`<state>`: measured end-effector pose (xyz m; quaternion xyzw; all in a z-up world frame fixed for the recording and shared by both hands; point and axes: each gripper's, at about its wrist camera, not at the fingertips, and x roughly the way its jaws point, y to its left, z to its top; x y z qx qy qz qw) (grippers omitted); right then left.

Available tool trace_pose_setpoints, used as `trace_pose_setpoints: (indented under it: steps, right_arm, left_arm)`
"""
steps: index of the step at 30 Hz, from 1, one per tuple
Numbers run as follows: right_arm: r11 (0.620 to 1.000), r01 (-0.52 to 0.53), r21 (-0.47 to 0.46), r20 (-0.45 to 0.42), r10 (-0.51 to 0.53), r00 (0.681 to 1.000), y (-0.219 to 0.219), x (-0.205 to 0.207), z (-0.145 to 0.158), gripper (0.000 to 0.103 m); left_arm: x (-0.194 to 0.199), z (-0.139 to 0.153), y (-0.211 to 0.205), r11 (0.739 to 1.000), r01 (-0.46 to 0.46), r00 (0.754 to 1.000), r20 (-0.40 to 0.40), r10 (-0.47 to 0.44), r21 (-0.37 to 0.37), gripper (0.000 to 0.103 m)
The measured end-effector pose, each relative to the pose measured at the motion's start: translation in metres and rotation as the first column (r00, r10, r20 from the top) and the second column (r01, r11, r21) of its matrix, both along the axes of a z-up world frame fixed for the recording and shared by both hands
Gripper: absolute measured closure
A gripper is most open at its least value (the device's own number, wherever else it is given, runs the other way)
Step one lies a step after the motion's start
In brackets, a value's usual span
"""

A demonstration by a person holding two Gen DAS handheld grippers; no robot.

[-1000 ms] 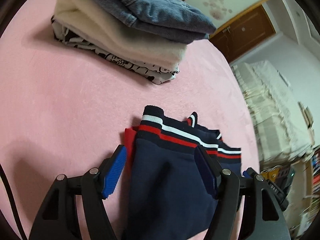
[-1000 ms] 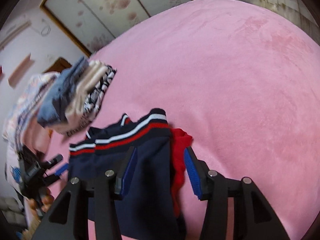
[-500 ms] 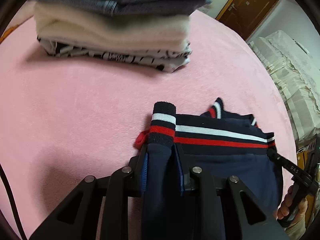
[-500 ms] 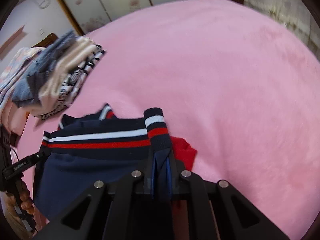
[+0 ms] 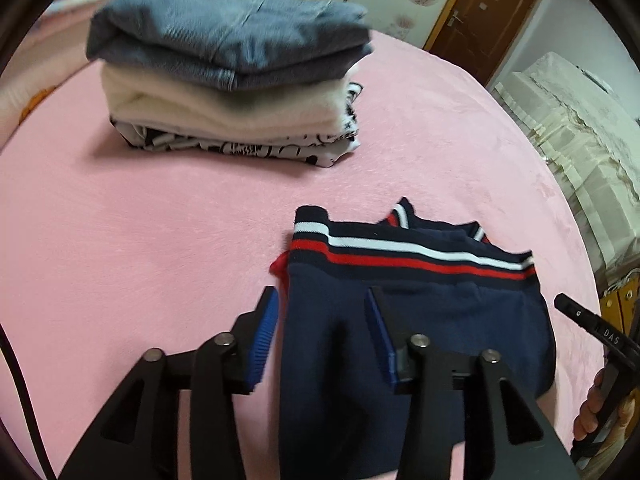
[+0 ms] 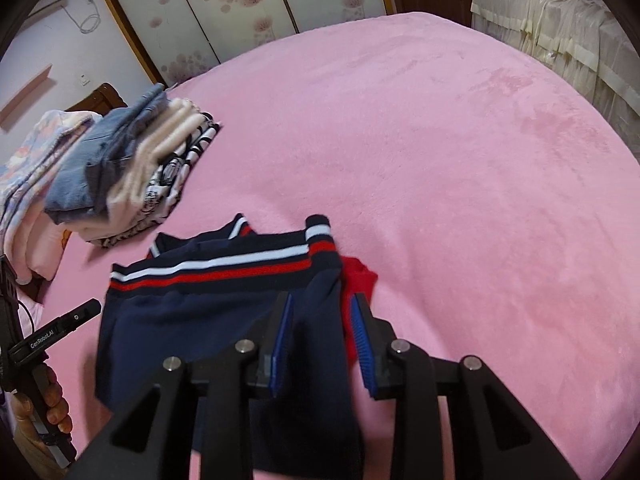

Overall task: Fold large clothes
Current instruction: 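Lift the hem with both grippers and fold it up over the sleeves toward the collar, then lay the hem onto the collar and open both grippers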

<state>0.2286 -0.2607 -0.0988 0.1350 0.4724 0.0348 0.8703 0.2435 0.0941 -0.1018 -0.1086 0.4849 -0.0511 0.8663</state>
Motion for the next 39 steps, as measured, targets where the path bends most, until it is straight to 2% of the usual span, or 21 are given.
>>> trace_pose_setpoints:
  steps: [11,17,24,32,39]
  right_arm:
    - [0.999,-0.001,-0.045,-0.008,0.001,1.000,0.016,-0.059,0.027,0.073]
    - [0.998,-0.013,-0.057,-0.006,0.012,1.000,0.026,-0.095,0.032,0.073]
    - [0.998,-0.025,-0.057,-0.009,0.025,1.000,0.037,-0.133,0.029,0.073]
    - [0.996,-0.063,-0.060,-0.018,0.062,0.998,0.054,-0.157,0.022,0.073]
    - [0.996,-0.084,0.004,-0.052,0.084,0.995,0.067,-0.162,0.003,0.073]
  left_arm:
    - [-0.060,0.043,-0.006,0.996,0.036,0.999,0.031,-0.039,0.080,0.054]
    - [-0.090,0.049,-0.011,0.997,0.052,0.999,0.008,-0.053,0.055,0.054]
    - [-0.127,0.058,-0.022,0.993,0.091,0.996,0.004,-0.091,0.080,0.053]
    - [-0.155,0.053,-0.025,0.992,0.108,0.994,-0.007,-0.108,0.062,0.044]
    - [-0.164,0.021,-0.023,0.993,0.110,0.991,-0.076,-0.112,-0.035,0.043]
